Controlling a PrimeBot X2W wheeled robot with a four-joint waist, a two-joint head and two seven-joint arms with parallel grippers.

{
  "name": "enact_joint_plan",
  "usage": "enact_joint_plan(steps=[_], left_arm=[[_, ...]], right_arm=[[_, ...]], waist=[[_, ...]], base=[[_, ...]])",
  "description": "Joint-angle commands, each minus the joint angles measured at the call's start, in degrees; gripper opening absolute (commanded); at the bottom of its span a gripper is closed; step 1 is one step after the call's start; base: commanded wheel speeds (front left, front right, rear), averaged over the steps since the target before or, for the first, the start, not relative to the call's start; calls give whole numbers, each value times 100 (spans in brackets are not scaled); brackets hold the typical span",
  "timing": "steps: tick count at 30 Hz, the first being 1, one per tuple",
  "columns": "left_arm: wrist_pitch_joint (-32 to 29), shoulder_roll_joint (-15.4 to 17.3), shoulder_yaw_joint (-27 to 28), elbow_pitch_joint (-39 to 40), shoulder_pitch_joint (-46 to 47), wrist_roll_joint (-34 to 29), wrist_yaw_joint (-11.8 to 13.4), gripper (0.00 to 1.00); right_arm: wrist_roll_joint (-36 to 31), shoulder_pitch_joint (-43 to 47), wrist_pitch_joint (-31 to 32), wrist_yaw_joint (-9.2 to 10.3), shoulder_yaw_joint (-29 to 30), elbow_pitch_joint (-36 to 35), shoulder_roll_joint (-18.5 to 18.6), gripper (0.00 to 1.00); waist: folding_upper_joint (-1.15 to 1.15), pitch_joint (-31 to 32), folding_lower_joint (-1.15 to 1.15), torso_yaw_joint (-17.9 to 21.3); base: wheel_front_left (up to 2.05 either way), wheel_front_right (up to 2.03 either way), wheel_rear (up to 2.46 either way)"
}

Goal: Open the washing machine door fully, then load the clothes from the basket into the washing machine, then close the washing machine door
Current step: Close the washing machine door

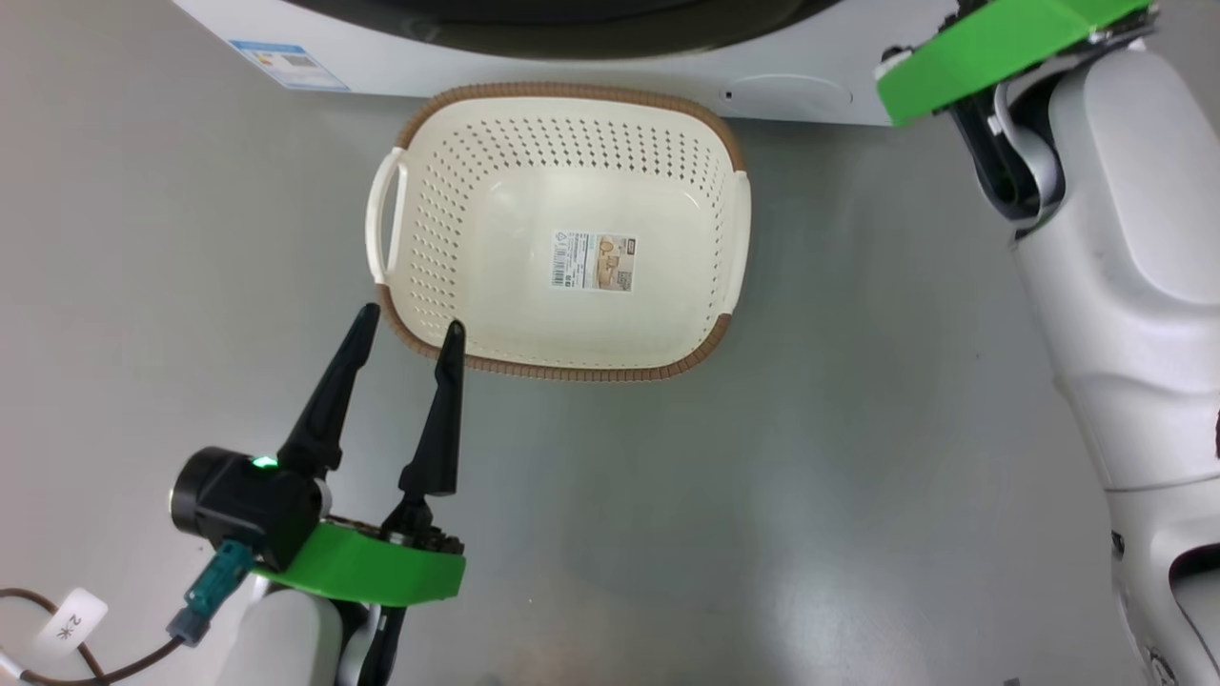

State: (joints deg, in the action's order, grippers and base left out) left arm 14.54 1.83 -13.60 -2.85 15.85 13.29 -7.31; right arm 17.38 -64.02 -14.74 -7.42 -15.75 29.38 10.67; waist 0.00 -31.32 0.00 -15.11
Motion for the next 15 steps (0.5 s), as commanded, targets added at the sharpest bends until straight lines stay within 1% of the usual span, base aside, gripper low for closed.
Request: enact_joint_plan(steps=[1, 9, 15], left_arm=[[46, 105, 156, 145, 82, 16, -18, 100], [46, 105, 117, 132, 148, 10, -18, 100], [46, 105, 198, 113, 85, 5, -18, 100]], right_arm=[[21, -149, -26, -7, -19, -99, -141, 0], [16, -279, -26, -7, 47, 11, -175, 0], [110, 105, -26, -7, -134, -156, -231, 0]], waist=[[0, -48, 0, 39], [0, -18, 0, 133], [0, 182, 0, 231]], base=[[0, 0, 0], [0, 0, 0], [0, 0, 0]])
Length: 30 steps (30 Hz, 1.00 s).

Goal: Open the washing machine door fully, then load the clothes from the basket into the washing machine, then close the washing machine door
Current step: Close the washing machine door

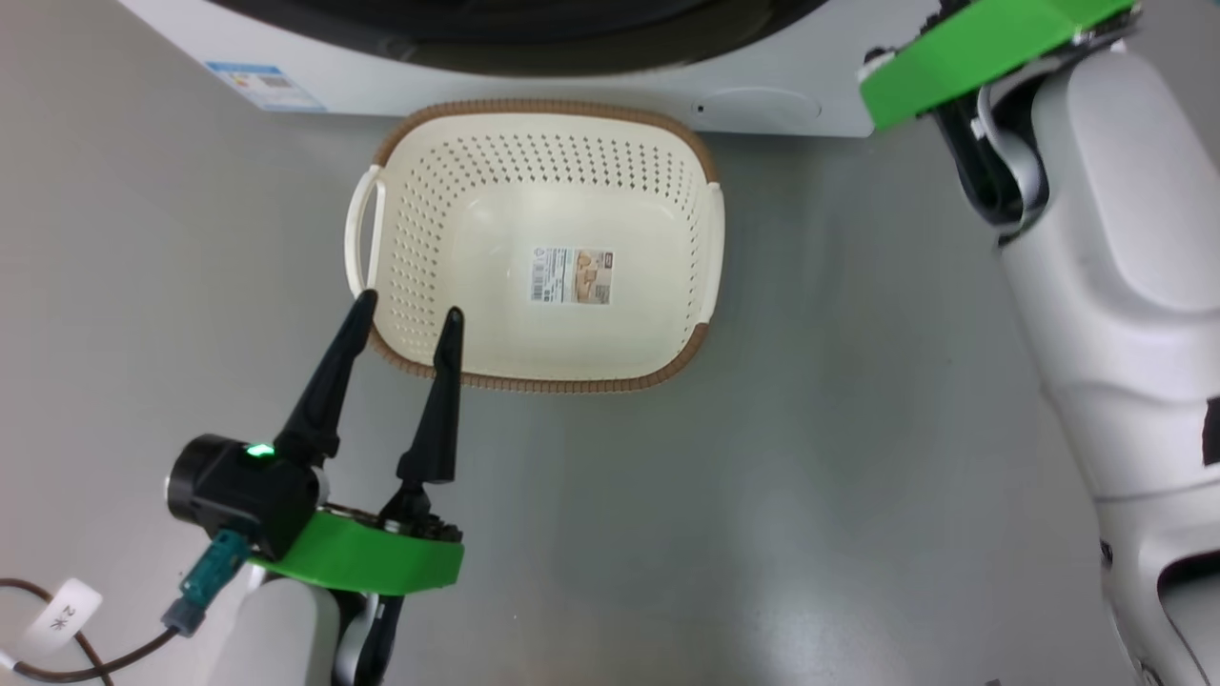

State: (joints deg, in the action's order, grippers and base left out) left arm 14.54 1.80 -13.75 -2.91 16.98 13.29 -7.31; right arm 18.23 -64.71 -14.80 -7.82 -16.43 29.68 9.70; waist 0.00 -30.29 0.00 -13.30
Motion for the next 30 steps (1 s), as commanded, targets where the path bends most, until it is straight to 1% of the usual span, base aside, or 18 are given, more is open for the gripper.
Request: enact_joint_plan(steps=[1, 10, 11, 13, 15, 16, 17, 18, 19, 20, 30], left_arm=[[46, 109, 241, 123, -46, 1, -18, 100], [46, 183, 467, 154, -184, -38, -18, 100], [46, 200, 514, 165, -211, -47, -18, 100], [46, 223, 564, 171, -241, -53, -18, 100], [46, 242, 622, 178, -276, -59, -18, 100], [46, 251, 657, 183, -299, -63, -18, 100], [46, 262, 694, 192, -320, -68, -18, 100], [46, 271, 738, 202, -347, -75, -18, 100], [46, 283, 777, 207, -376, -86, -18, 100], [46, 293, 810, 206, -407, -97, -18, 100], [46, 338, 1227, 184, -732, -243, -18, 100]], right_arm=[[0, 274, -19, 33, -122, -259, -125, 0], [114, 1075, -19, 33, -208, -806, -194, 0], [128, 1272, -19, 33, -233, -903, -200, 0], [121, 1465, -19, 33, -244, -987, -206, 4], [139, 1667, -19, 33, -230, -1038, -228, 21], [139, 1761, -19, 33, -218, -1073, -238, 32], [150, 1859, -19, 33, -206, -1102, -254, 41], [152, 1953, -19, 33, -199, -1130, -268, 58], [139, 2045, -19, 33, -192, -1162, -280, 86], [131, 2139, -19, 33, -173, -1189, -296, 100], [-68, 3194, -19, 33, 223, -1508, -439, 100]], waist=[[0, 116, 0, 71], [0, 394, 0, 308], [0, 470, 0, 375], [0, 555, 0, 448], [0, 650, 0, 524], [0, 698, 0, 565], [0, 748, 0, 605], [0, 797, 0, 649], [0, 846, 0, 693], [0, 893, 0, 735], [0, 1384, 0, 1148]], base=[[0, 0, 0], [0, 0, 0], [0, 0, 0], [0, 0, 0], [0, 0, 0], [0, 0, 0], [0, 0, 0], [0, 0, 0], [0, 0, 0], [0, 0, 0], [0, 0, 0]])
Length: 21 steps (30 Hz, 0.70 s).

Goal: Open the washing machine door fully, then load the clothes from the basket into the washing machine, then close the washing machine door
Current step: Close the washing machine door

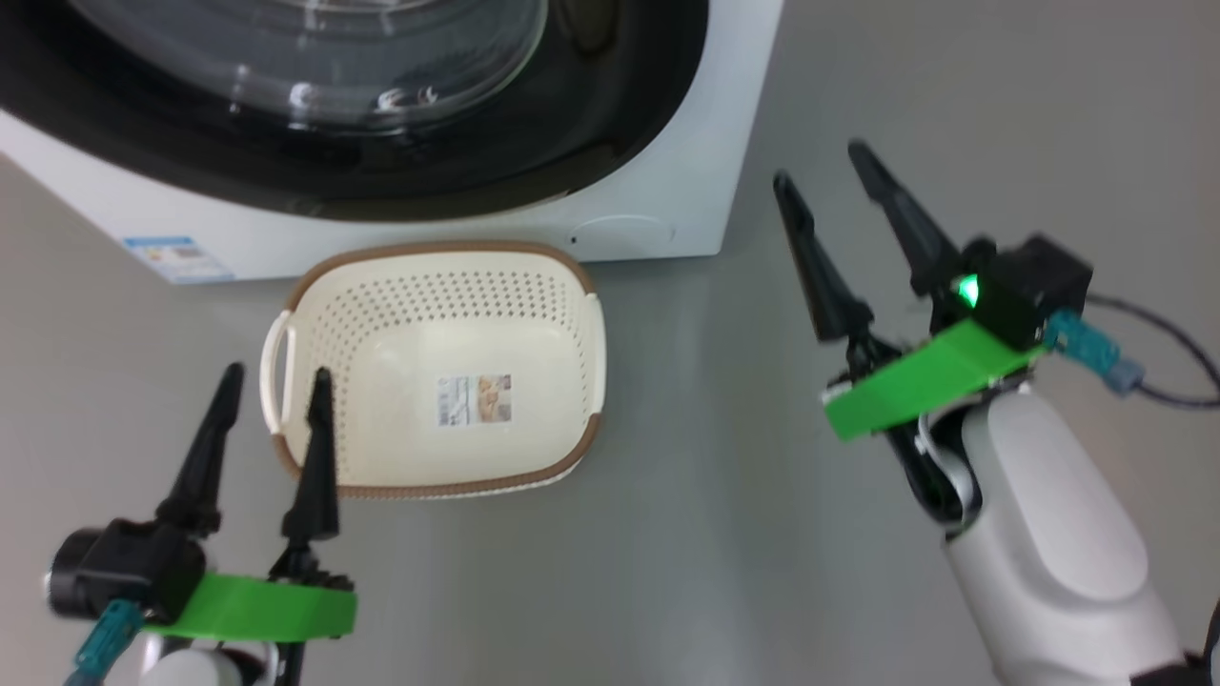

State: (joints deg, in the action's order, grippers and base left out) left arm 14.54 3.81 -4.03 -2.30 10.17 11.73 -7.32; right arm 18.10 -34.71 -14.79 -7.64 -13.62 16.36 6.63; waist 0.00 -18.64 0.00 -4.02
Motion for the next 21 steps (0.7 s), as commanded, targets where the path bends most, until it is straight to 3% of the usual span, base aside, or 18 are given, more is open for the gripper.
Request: enact_joint_plan(steps=[1, 12, 21], left_arm=[[46, 127, 328, 102, -89, -130, -16, 100], [46, -17, 916, 32, -524, -339, -16, 100], [46, -70, 1169, 39, -921, -429, -17, 100]], right_arm=[[-79, 312, -20, 15, -6, -206, -143, 100], [-366, 1352, -20, 15, 378, -500, -265, 100], [-538, 1976, -20, 15, 567, -561, -301, 100]], waist=[[0, 263, 0, 262], [0, 805, 0, 685], [0, 1233, 0, 746]], base=[[0, 0, 0], [0, 0, 0], [0, 0, 0]])
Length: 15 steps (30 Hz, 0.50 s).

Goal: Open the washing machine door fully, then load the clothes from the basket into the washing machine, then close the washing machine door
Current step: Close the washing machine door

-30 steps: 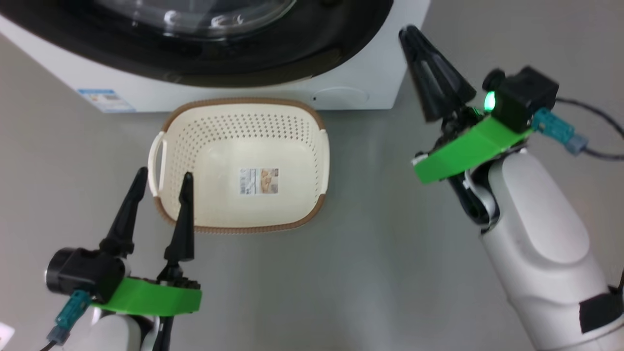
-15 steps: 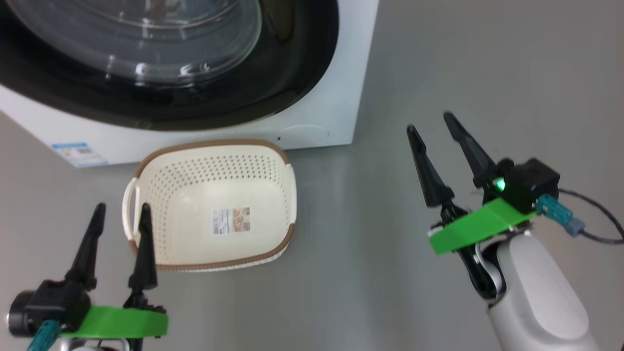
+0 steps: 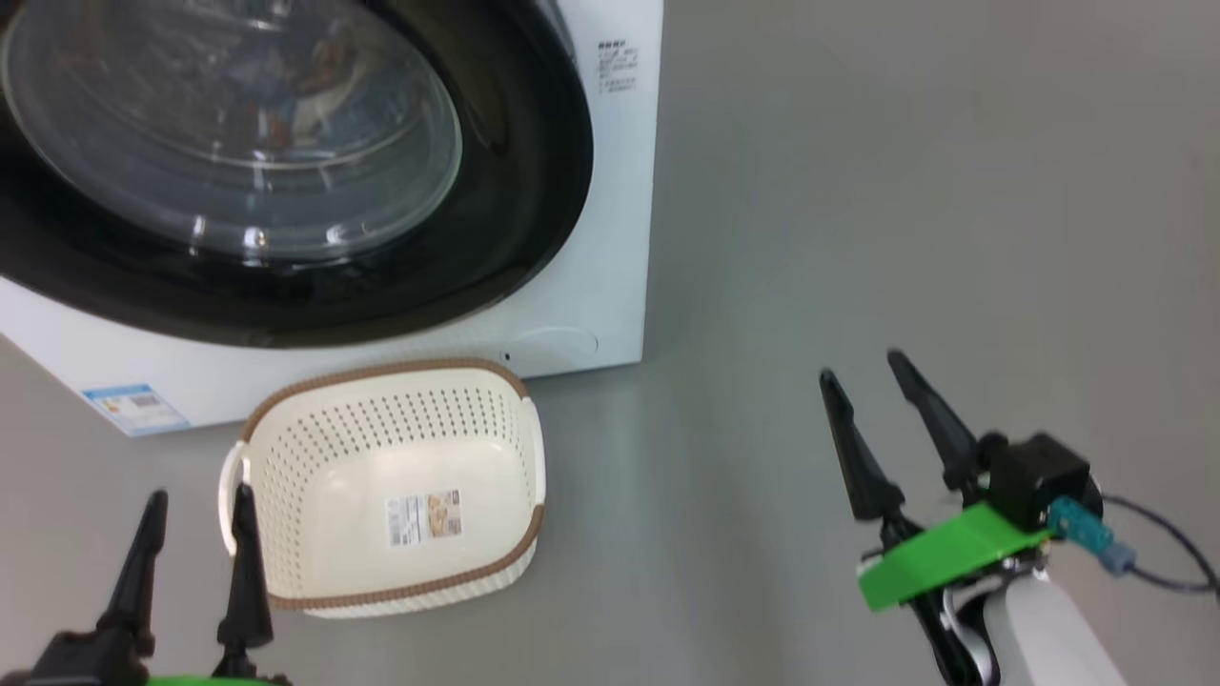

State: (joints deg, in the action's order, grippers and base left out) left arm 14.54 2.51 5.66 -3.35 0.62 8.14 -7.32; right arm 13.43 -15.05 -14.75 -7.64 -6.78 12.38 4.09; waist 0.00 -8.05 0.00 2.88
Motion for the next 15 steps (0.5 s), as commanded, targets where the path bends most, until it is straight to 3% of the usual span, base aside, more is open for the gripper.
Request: enact_joint_plan(steps=[1, 15], left_arm=[[46, 56, 225, 137, -26, -90, -16, 100], [46, 38, 286, 151, -706, -164, 56, 100]], right_arm=[[-119, 99, -25, 15, -104, -175, -51, 100], [-363, 970, -25, 15, 321, -380, -112, 100]], waist=[[0, 236, 0, 53], [0, 806, 0, 46]], base=[[0, 0, 0], [0, 0, 0]])
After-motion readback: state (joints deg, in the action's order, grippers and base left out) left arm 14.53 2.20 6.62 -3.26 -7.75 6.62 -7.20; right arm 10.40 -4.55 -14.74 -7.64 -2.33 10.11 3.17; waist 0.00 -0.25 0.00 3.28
